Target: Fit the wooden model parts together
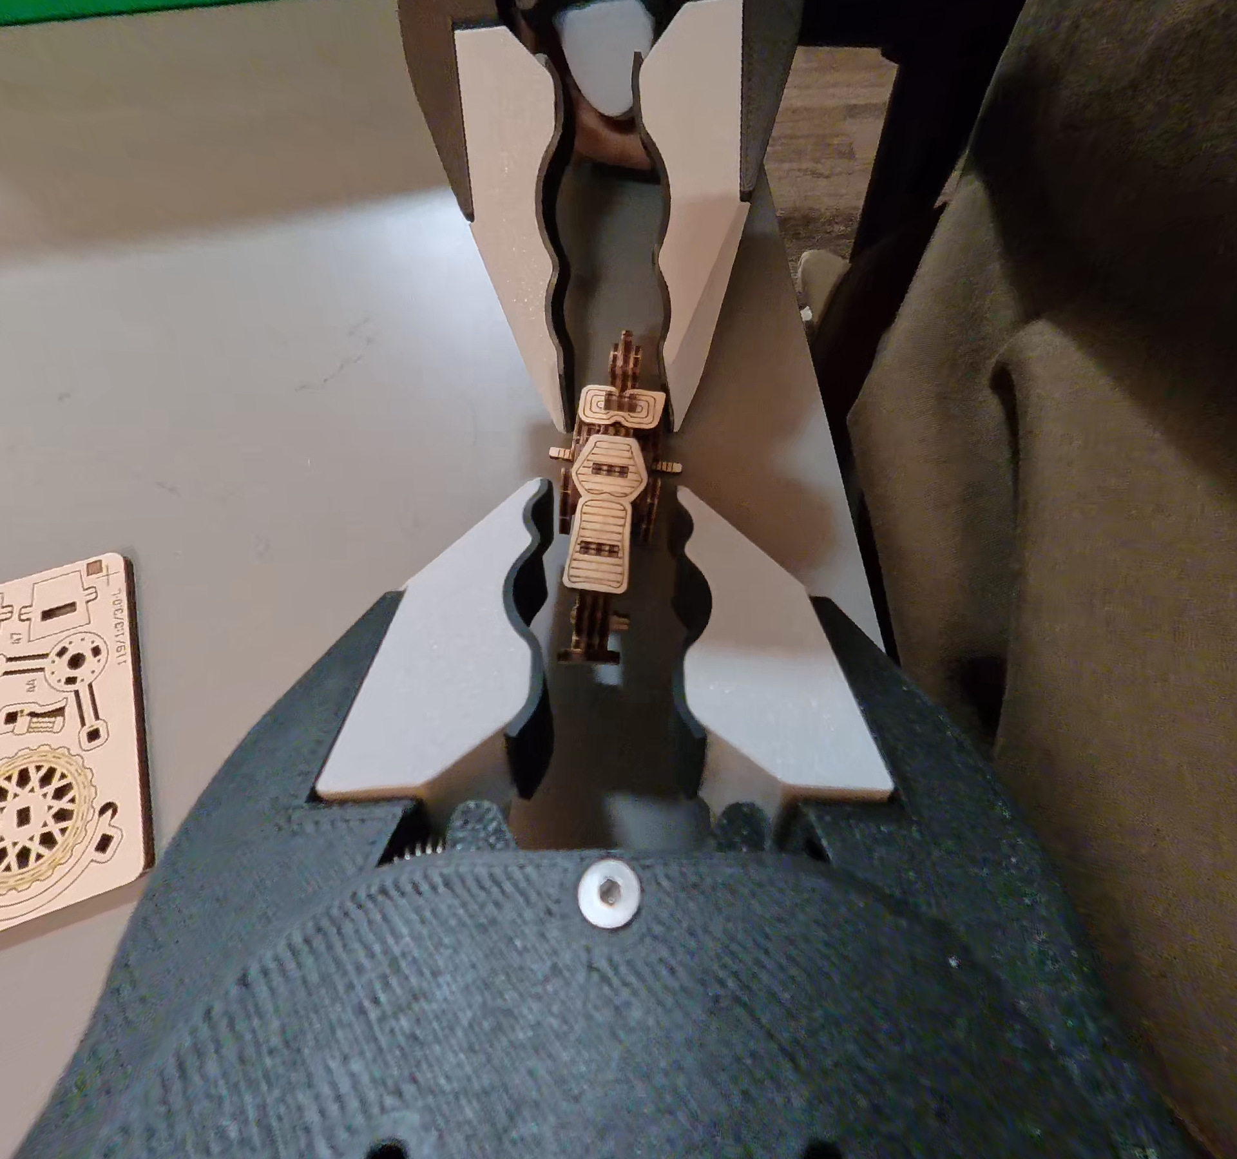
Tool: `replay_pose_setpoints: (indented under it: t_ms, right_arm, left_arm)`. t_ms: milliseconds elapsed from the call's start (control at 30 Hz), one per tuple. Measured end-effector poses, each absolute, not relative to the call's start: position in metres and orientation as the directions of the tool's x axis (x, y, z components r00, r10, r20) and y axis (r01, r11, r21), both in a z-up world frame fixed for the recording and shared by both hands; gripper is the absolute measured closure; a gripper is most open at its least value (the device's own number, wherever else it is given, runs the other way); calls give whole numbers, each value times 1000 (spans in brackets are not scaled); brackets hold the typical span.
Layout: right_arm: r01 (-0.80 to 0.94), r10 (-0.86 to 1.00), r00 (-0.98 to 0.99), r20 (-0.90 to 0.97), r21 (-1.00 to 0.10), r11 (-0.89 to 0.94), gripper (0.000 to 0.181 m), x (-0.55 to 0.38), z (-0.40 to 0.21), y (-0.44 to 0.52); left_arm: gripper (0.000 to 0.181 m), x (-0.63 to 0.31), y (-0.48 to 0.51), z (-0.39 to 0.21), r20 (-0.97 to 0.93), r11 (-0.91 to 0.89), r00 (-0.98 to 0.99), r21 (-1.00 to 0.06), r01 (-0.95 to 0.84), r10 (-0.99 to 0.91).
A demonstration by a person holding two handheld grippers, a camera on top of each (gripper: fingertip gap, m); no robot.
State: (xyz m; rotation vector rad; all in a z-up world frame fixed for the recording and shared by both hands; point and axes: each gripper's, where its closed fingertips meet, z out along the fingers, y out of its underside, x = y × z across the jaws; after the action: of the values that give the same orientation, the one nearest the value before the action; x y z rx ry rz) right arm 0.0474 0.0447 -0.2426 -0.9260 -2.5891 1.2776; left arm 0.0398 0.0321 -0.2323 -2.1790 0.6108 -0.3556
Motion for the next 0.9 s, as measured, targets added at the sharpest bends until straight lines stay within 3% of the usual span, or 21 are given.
replay_pose_setpoints:
  t_ms: [700, 767, 900]
  right_arm:
    - [553, 577, -769, -275, -738, 386, 134, 57, -238, 49]
    - [540, 589, -773, -235, -731, 417, 138, 56, -240, 52]
    - [467, 632, -774, -28, -699, 542, 127, 48, -246, 62]
  left_arm:
    - [134, 41, 29, -249, 55, -607, 838, -716, -346, -542]
    - [135, 41, 29, -248, 62, -609, 838, -716, -340, -541]
    - [136, 41, 29, -248, 62, -611, 841, -716, -338, -538]
